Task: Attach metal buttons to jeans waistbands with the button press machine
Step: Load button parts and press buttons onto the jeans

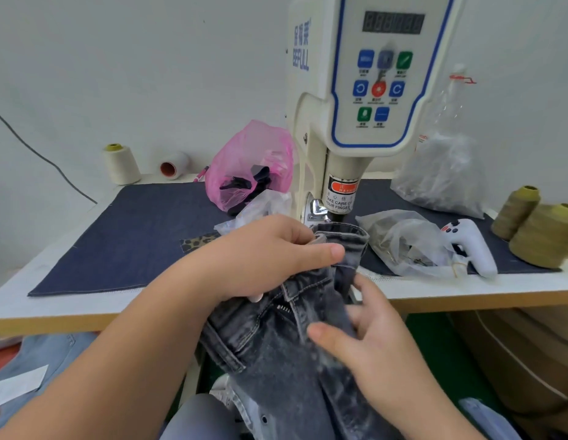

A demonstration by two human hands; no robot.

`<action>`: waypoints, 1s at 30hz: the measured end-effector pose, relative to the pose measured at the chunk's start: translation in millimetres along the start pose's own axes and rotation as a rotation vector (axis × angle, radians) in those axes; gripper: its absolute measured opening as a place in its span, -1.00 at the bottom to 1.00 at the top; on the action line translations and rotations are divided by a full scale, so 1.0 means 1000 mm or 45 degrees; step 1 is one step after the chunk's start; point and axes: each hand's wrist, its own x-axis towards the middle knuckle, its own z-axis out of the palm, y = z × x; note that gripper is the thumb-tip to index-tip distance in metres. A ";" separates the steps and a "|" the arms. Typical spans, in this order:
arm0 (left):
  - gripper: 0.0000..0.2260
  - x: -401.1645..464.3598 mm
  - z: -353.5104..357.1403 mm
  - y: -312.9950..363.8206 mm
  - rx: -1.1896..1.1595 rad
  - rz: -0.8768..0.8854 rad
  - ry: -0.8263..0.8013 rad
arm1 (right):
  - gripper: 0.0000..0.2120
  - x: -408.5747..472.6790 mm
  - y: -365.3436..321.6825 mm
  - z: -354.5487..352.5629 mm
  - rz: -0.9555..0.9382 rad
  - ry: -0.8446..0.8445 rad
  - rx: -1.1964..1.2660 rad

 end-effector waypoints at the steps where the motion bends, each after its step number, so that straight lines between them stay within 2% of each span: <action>1: -0.52 -0.001 -0.004 -0.002 -0.017 -0.021 -0.030 | -0.45 0.001 -0.002 -0.004 -0.018 0.030 0.114; 4: -0.44 -0.007 -0.015 -0.011 -0.060 -0.049 -0.125 | -0.62 0.001 -0.009 -0.023 -0.056 0.020 0.435; 6: -0.39 -0.011 -0.020 -0.016 -0.043 -0.030 -0.082 | -0.62 -0.002 -0.012 -0.037 -0.052 0.011 0.576; 8: -0.45 -0.014 -0.023 -0.023 -0.107 -0.004 -0.054 | -0.59 -0.001 -0.014 -0.048 -0.043 0.017 0.617; 11: -0.66 -0.016 -0.021 -0.032 -0.234 0.049 -0.160 | -0.75 0.003 -0.015 -0.063 -0.048 0.092 0.656; 14: -0.55 -0.014 -0.012 -0.041 -0.420 0.046 -0.233 | -0.85 -0.002 -0.016 -0.068 -0.049 0.097 0.787; 17: -0.74 -0.014 -0.004 -0.046 -0.434 0.152 -0.218 | -0.24 -0.007 -0.004 -0.075 0.067 0.096 0.915; 19: -0.84 -0.015 -0.001 -0.047 -0.425 0.271 -0.152 | -0.08 -0.008 0.001 -0.078 0.125 0.149 0.982; 20: -0.87 -0.016 0.000 -0.046 -0.442 0.315 -0.136 | -0.09 -0.009 0.001 -0.079 0.126 0.159 0.987; 22: -0.91 -0.016 0.003 -0.043 -0.507 0.383 -0.143 | -0.26 -0.008 0.004 -0.080 0.103 0.195 0.893; 24: -0.89 -0.015 0.006 -0.036 -0.577 0.414 -0.150 | -0.50 -0.007 0.001 -0.078 0.068 0.259 0.652; 26: -0.90 -0.014 0.009 -0.029 -0.577 0.471 -0.132 | -0.60 -0.005 0.000 -0.070 0.025 0.348 0.490; 28: -0.90 -0.014 0.010 -0.021 -0.559 0.544 -0.105 | -0.42 -0.004 0.004 -0.059 0.016 0.413 0.340; 30: -0.91 -0.014 0.010 -0.014 -0.567 0.606 -0.075 | -0.17 -0.005 0.011 -0.050 -0.006 0.479 0.040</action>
